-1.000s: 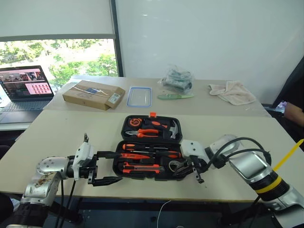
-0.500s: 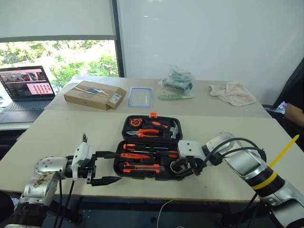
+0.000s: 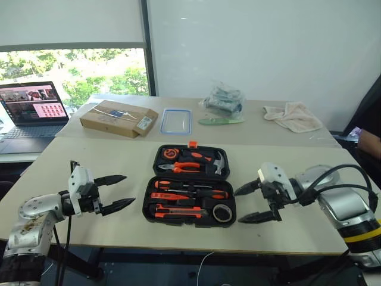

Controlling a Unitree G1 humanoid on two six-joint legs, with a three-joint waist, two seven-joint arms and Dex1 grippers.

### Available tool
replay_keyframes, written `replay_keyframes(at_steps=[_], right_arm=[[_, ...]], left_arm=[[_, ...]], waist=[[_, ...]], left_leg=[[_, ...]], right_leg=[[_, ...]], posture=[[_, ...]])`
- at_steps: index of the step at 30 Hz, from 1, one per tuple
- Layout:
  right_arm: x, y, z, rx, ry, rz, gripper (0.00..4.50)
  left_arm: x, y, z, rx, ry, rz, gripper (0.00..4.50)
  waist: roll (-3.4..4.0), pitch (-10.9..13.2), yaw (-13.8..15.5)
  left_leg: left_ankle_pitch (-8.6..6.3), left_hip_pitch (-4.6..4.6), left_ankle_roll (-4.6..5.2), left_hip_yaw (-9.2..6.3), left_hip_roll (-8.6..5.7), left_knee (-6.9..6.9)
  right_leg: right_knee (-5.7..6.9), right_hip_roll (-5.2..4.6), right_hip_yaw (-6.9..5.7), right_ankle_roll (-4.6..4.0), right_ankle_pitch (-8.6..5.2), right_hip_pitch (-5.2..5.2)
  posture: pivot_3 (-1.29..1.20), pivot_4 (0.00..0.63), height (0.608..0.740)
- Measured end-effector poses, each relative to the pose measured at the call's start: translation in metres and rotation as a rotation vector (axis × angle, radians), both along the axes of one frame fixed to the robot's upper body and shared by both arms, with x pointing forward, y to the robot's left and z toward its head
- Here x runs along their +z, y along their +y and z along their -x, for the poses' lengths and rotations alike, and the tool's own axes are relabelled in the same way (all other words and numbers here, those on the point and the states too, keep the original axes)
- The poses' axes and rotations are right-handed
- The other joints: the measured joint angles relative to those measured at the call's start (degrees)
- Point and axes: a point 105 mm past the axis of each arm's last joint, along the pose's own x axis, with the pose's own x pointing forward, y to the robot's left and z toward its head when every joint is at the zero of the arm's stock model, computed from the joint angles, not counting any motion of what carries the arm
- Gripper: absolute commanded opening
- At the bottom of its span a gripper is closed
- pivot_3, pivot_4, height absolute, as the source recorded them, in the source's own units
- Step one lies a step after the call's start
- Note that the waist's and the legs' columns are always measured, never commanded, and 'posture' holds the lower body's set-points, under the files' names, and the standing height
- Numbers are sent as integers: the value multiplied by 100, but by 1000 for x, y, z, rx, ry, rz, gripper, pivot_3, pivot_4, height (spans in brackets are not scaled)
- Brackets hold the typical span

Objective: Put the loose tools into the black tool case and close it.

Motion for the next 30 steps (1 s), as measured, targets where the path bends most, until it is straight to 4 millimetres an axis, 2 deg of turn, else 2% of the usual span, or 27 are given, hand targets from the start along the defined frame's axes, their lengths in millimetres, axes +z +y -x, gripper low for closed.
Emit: replay_keyframes(at_steps=[1,2,4,7,8,9,10,13,17,20,30], right_arm=[[-6,-2,-10,-57,-40,1,3016],[-12,-6,-19,-111,-73,12,2800],[-21,-12,-34,-194,-139,43,1996],[-23,-10,-59,-301,-257,57,984],[-23,-10,-66,-325,-284,63,515],[-23,-9,-71,-336,-305,69,416],[-24,-9,-74,-345,-319,73,10],[-33,-3,-78,-338,-315,77,10],[-50,7,-75,-296,-242,91,10],[-50,12,-73,-260,-208,94,10],[-49,8,-58,-215,-150,130,10]], left_arm=[[0,5,-10,65,8,-5,3041],[-1,8,-18,117,10,-8,2800],[-4,8,-29,174,30,0,1976],[-15,-5,-46,219,77,0,900],[-18,-14,-50,210,90,-5,396],[-21,-19,-52,205,106,-8,278],[-24,-23,-54,202,121,-18,0],[-34,-30,-58,193,178,-38,0],[-35,-48,-65,143,191,-46,0],[-36,-58,-66,98,197,-56,0],[-43,-67,-57,12,199,-74,0]], waist=[[-2,1,-2],[-2,1,-8],[-1,1,-2],[-1,1,-29],[-1,1,-39],[-1,1,-49],[-1,1,-60],[-1,1,-110],[-1,1,-120],[-1,1,-128],[-1,1,-116]], left_leg=[[0,0,0,-1,0,0],[2,0,-2,0,-1,0],[20,2,-33,3,-2,2],[26,0,-42,12,-3,2],[27,-3,-43,13,-3,1],[29,-2,-47,15,-1,2],[31,-2,-49,17,-1,0],[33,-10,-53,22,3,-15],[33,-18,-53,28,-2,-16],[33,-16,-53,28,0,-15],[30,-18,-48,13,-1,-18]], right_leg=[[3,4,0,-5,3,-1],[7,5,0,-7,4,-2],[16,4,0,-8,5,-2],[18,7,3,-9,6,-4],[16,8,2,-9,7,-6],[17,11,3,-10,7,-6],[17,14,2,-10,6,-5],[20,21,-1,-10,6,-8],[10,17,-4,-7,6,-10],[10,18,-4,-6,5,-7],[8,13,-4,-4,4,-9]], posture=[[0,150,740],[0,150,740],[0,150,740],[0,150,740],[0,150,740],[0,150,740],[0,150,740],[0,150,740],[0,150,740],[0,150,740],[0,150,740]])
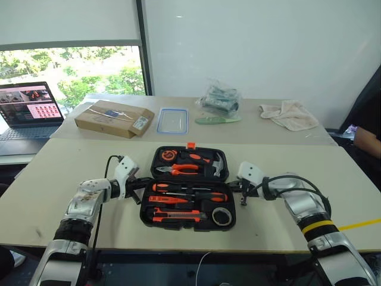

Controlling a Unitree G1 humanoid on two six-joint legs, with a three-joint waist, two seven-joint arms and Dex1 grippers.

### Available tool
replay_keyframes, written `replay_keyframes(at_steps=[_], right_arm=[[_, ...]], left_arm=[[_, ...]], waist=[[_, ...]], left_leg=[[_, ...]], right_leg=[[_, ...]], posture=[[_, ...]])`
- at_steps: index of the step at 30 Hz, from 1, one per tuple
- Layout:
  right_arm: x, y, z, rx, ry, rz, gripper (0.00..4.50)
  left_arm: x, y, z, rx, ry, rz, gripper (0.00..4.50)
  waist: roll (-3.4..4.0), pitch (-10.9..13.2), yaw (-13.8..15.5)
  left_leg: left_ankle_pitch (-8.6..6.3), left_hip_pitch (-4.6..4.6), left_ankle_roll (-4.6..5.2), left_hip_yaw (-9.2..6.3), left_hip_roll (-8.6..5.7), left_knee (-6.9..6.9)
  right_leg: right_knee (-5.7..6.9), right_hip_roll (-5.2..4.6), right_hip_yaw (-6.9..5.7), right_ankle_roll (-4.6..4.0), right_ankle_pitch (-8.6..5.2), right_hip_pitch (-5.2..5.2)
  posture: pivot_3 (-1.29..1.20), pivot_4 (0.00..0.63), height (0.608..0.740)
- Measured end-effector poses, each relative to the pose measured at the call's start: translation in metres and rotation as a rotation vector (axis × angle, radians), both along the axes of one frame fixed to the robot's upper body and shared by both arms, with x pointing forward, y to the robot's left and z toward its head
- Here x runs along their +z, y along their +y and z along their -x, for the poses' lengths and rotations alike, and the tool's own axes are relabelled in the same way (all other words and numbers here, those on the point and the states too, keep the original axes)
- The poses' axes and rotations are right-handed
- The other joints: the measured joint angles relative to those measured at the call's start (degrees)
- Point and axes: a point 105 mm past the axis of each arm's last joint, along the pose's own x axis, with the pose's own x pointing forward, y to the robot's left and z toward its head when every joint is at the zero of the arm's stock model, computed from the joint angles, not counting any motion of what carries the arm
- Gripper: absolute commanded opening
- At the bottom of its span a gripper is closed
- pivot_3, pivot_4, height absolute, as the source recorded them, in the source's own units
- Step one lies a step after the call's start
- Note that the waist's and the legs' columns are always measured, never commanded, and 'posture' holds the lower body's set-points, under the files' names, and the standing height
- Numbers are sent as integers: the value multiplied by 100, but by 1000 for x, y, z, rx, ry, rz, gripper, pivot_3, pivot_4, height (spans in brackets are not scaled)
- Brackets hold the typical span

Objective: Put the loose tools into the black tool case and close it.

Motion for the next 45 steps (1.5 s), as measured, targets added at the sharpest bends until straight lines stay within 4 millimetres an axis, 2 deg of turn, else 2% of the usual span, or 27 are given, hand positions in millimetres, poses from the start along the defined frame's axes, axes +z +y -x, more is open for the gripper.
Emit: replay_keyframes(at_steps=[6,9,10,11,13,15,16,17,19,22,25,28,33,36,39,45], right_arm=[[0,-5,7,4,0,19,10],[3,-10,12,17,19,29,744],[5,-16,18,26,48,39,1111],[7,-26,23,19,91,55,1257],[16,-42,27,-53,166,27,1933],[25,-49,29,-127,263,-41,2795],[29,-47,26,-158,294,-80,3016],[36,-42,20,-201,318,-127,3436],[47,-35,9,-278,357,-173,4137],[60,-30,-8,-398,412,-221,4137],[62,-20,-23,-481,455,-269,4137],[54,-13,-32,-533,493,-284,4137],[42,-15,-43,-611,501,-273,4137],[40,-9,-47,-606,499,-270,3421],[38,-5,-48,-595,499,-254,2354],[36,8,-48,-561,510,-254,343]], left_arm=[[-3,2,7,21,3,1,0],[-1,8,11,49,51,16,673],[0,16,14,61,76,5,1073],[3,27,18,79,110,0,1229],[11,51,20,154,160,-8,1920],[20,64,19,203,215,15,2793],[24,65,17,217,235,25,3048],[30,63,11,239,255,41,3529],[42,54,-1,260,277,89,3593],[52,43,-13,285,319,153,3593],[54,21,-28,298,370,220,3593],[49,10,-36,317,398,216,3593],[38,6,-40,348,432,188,3593],[38,6,-41,354,433,175,3593],[37,7,-41,355,432,166,2781],[37,5,-41,344,435,168,544]], waist=[[0,0,2],[-1,0,-5],[0,0,-7],[0,0,-6],[0,0,-12],[-1,1,-10],[-2,1,-7],[-3,2,-8],[-4,2,-2],[-4,2,5],[-4,2,6],[-4,2,-20],[-3,2,-61],[-3,2,-88],[-3,2,-106],[-3,2,-142]], left_leg=[[-2,2,3,-14,1,2],[-2,1,3,-16,3,4],[-2,2,4,-17,4,2],[-2,2,4,-18,6,2],[-4,5,7,-18,9,3],[-7,7,12,-19,9,9],[-10,11,17,-20,7,13],[-13,11,22,-19,6,16],[-13,10,24,-21,-1,20],[-3,13,10,-20,-2,22],[3,5,1,-21,-4,18],[4,-7,0,-19,-12,8],[4,-28,-1,0,-14,-4],[5,-30,-2,13,-14,-3],[6,-29,-5,13,-13,4],[13,8,-16,2,-9,9]], right_leg=[[2,0,2,0,0,1],[7,1,3,0,0,-1],[6,2,4,0,0,-2],[6,2,4,0,0,-2],[4,1,5,0,0,-3],[3,-1,6,0,0,-1],[1,-3,6,0,0,2],[6,-6,8,-1,0,1],[11,-3,8,-5,4,1],[22,-2,7,-7,5,2],[38,2,6,-7,5,-1],[26,0,8,-4,4,-14],[14,0,4,0,2,-40],[15,0,3,0,1,-41],[17,-1,3,1,2,-36],[42,-2,6,0,2,-4]], posture=[[0,150,740],[0,150,740],[0,150,740],[0,150,740],[0,150,740],[0,150,740],[0,150,740],[0,150,740],[0,150,740],[0,150,740],[0,150,740],[0,150,740],[0,150,740],[0,150,740],[0,150,740],[0,150,740]])
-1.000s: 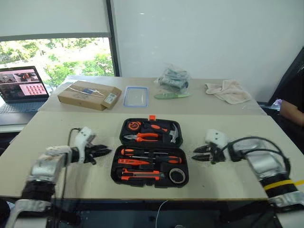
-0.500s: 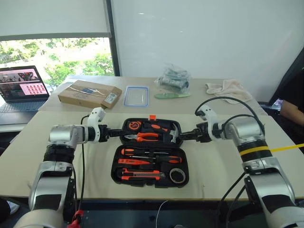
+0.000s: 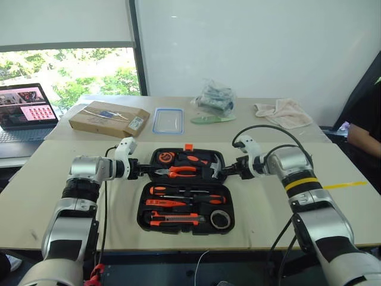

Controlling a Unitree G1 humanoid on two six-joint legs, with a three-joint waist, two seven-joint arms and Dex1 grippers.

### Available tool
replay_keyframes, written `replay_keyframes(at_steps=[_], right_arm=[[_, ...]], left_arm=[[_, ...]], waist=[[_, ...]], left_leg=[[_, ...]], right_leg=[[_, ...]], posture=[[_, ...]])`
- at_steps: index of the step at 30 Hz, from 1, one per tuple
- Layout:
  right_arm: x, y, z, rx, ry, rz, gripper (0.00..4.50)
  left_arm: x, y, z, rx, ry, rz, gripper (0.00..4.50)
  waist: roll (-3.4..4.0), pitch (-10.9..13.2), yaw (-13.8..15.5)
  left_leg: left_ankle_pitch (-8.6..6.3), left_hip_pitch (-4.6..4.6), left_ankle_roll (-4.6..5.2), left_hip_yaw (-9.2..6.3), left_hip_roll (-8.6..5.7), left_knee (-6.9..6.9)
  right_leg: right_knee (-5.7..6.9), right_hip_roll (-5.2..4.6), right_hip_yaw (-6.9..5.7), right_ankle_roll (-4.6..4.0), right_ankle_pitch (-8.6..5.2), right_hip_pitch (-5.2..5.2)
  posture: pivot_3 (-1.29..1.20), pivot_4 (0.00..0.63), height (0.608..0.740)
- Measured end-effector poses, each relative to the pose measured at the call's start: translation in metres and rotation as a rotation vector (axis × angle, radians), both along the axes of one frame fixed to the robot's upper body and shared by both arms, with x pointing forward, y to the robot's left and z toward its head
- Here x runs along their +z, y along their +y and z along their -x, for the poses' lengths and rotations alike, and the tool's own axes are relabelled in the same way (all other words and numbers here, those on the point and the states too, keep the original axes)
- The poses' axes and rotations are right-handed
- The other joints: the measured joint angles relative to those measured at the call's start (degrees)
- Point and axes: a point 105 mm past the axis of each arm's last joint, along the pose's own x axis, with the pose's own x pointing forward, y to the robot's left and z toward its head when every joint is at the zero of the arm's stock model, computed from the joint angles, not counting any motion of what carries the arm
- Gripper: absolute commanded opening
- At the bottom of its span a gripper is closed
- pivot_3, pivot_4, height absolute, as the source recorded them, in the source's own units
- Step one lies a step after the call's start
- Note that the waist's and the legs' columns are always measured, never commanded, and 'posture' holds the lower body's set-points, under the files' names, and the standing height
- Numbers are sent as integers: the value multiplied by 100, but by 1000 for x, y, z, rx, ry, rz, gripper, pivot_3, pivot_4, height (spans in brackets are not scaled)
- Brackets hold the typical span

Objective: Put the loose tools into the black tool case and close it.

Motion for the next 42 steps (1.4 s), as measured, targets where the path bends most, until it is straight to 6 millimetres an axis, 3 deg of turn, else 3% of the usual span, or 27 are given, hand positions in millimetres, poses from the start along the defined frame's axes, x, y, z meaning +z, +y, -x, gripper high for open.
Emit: replay_keyframes(at_steps=[1,2,6,9,14,18,23,28,30,31,32,34,36,40,42], right_arm=[[0,-1,0,-5,0,0,32],[0,-1,-1,-9,-5,1,0],[1,-1,-4,5,-64,8,0],[2,-1,0,76,-192,11,0],[11,-8,15,247,-550,132,0],[17,-13,34,410,-833,264,0],[8,-20,53,547,-1046,393,0],[-9,-30,73,673,-1206,545,0],[-13,-31,76,684,-1223,544,824],[-17,-34,77,697,-1214,549,973],[-28,-42,80,725,-1169,581,1324],[-50,-61,87,729,-1066,612,2118],[-50,-63,89,715,-1077,601,2781],[-42,-65,87,705,-1097,600,4203],[-39,-67,88,695,-1099,594,4500]], left_arm=[[1,1,0,4,-3,5,188],[1,1,0,7,-5,13,43],[1,2,0,27,-20,35,43],[0,3,4,30,-89,87,43],[6,5,19,-37,-377,122,43],[10,8,38,-130,-619,14,43],[7,11,62,-269,-880,-219,43],[-9,11,90,-506,-1088,-498,43],[-12,12,94,-548,-1122,-539,0],[-15,12,95,-566,-1125,-546,0],[-18,13,97,-589,-1119,-552,769],[-36,27,104,-622,-1023,-573,1514],[-52,35,110,-649,-939,-571,2199],[-48,38,112,-667,-948,-572,3754],[-46,42,109,-626,-933,-555,4409]], waist=[[0,0,5],[0,0,15],[0,0,16],[0,0,17],[1,1,45],[0,1,98],[-1,1,106],[3,-2,139],[5,-4,136],[5,-5,136],[4,-6,135],[7,-4,117],[13,0,73],[6,-1,99],[8,-1,107]], left_leg=[[0,2,0,-7,-1,0],[0,6,1,-11,0,1],[3,6,6,-26,0,6],[4,-2,4,-29,2,1],[4,-36,4,-20,-7,-1],[5,-51,3,1,-11,0],[7,-31,0,17,-5,2],[-8,61,21,18,16,-23],[-22,82,45,13,15,-23],[-25,101,50,14,16,-23],[-42,117,74,13,18,-23],[-45,113,78,19,19,-24],[-42,112,73,24,20,-26],[-44,116,76,16,25,-25],[-45,116,77,15,25,-25]], right_leg=[[8,-4,0,0,0,2],[20,-10,1,0,0,4],[36,-16,6,-4,3,-1],[30,-16,9,-4,3,-10],[20,-22,11,-2,2,-56],[18,-16,10,-3,2,-78],[-1,-13,20,-9,1,-68],[-45,-18,11,-12,-4,37],[-46,-26,16,-11,-3,54],[-48,-26,15,-10,-3,76],[-51,-26,13,-6,-7,94],[-50,-29,16,-4,-9,83],[-48,-28,22,-4,-9,76],[-47,-25,15,-5,-9,85],[-46,-27,15,-5,-9,85]], posture=[[0,150,740],[0,150,740],[0,150,740],[0,150,740],[0,150,740],[0,150,740],[0,150,740],[0,150,740],[0,150,740],[0,150,740],[0,150,740],[0,150,740],[0,150,740],[0,150,740],[0,150,740]])
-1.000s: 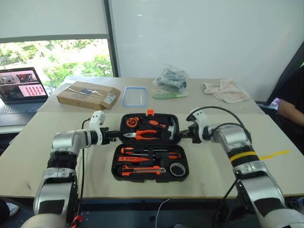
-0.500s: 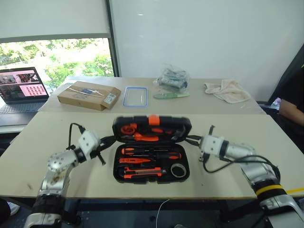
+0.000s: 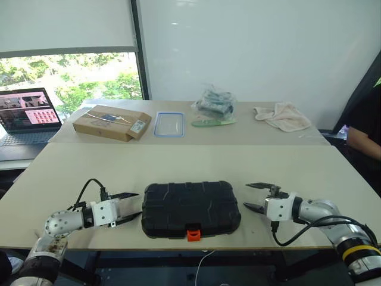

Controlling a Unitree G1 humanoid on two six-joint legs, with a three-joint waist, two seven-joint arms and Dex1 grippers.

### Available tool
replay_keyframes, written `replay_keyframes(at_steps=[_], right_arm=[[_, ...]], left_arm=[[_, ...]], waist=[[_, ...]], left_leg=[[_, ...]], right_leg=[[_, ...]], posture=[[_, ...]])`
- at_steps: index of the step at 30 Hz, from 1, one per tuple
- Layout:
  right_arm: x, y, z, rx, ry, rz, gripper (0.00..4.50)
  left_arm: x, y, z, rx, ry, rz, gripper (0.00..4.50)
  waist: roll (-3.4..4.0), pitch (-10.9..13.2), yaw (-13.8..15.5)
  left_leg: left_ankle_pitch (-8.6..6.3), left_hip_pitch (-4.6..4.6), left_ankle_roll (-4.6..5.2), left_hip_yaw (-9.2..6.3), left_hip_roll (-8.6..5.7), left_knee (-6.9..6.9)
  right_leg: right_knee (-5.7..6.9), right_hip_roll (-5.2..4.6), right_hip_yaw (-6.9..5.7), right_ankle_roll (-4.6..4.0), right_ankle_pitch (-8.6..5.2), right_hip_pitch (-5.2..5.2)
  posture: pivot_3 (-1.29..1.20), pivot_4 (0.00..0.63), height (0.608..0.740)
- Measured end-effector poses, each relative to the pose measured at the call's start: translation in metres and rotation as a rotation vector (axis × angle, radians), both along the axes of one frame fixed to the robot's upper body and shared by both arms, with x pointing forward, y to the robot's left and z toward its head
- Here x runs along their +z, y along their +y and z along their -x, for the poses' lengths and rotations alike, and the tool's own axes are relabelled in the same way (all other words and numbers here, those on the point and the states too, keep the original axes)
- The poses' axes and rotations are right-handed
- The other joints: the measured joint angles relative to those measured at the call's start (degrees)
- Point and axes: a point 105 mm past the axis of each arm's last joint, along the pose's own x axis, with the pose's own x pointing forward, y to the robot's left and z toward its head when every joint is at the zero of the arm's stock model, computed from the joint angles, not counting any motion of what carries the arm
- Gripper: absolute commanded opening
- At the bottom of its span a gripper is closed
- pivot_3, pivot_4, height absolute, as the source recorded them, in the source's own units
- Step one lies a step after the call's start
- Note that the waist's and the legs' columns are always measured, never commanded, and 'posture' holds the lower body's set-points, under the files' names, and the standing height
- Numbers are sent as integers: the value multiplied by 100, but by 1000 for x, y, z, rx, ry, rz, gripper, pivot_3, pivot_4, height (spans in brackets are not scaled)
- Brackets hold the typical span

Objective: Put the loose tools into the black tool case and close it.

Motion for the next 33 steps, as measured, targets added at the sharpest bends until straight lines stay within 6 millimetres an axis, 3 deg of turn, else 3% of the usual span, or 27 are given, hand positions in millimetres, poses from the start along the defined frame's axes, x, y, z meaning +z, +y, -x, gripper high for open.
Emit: replay_keyframes(at_steps=[3,6,7,8,10,15,18,22,26,33], right_arm=[[-1,-4,11,4,66,-16,4101],[-11,-13,34,-35,268,-94,3150],[-14,-15,42,-43,333,-109,2744],[-16,-17,51,-52,398,-124,2450],[-17,-14,71,-48,517,-138,1710],[-23,17,114,12,683,-168,81],[-22,36,119,33,682,-189,0],[-30,48,113,-6,683,-182,0],[-25,62,86,-42,625,-183,0],[-20,62,51,-106,580,-188,0]], left_arm=[[1,10,-7,90,83,87,4500],[1,25,-13,191,194,165,4500],[2,28,-14,207,209,179,3954],[5,28,-18,218,223,200,3817],[16,27,-29,243,240,243,2965],[40,4,-57,233,239,312,1265],[43,-14,-67,209,252,307,87],[34,-30,-76,195,309,281,20],[14,-54,-70,100,423,231,20],[11,-43,-53,83,470,237,20]], waist=[[0,0,29],[0,1,67],[0,1,70],[1,2,88],[-2,2,119],[-7,2,171],[-9,3,159],[-21,5,146],[-30,10,124],[-38,14,64]], left_leg=[[-1,-4,1,-9,0,0],[-4,-12,7,-16,0,0],[-7,-11,12,-16,-1,0],[-9,-13,15,-18,-4,2],[-11,-13,19,-22,-3,6],[-12,-13,18,-25,-5,13],[-12,-15,18,-21,-8,18],[-11,-21,17,-22,-9,20],[-8,-28,12,-24,-8,25],[-6,-35,9,-26,-4,25]], right_leg=[[-1,2,-2,0,0,1],[-4,0,-7,2,-1,1],[-5,-3,-7,2,-1,1],[-3,-8,-8,3,-1,1],[-4,-7,-11,3,-1,4],[-3,-2,-10,7,-3,6],[-3,1,-5,8,-3,5],[-4,13,-4,7,-4,0],[-2,20,-3,5,-4,-7],[-2,18,-1,2,-5,-14]], posture=[[0,150,740],[0,150,740],[0,150,740],[0,150,740],[0,150,740],[0,150,740],[0,150,740],[0,150,740],[0,150,740],[0,150,740]])
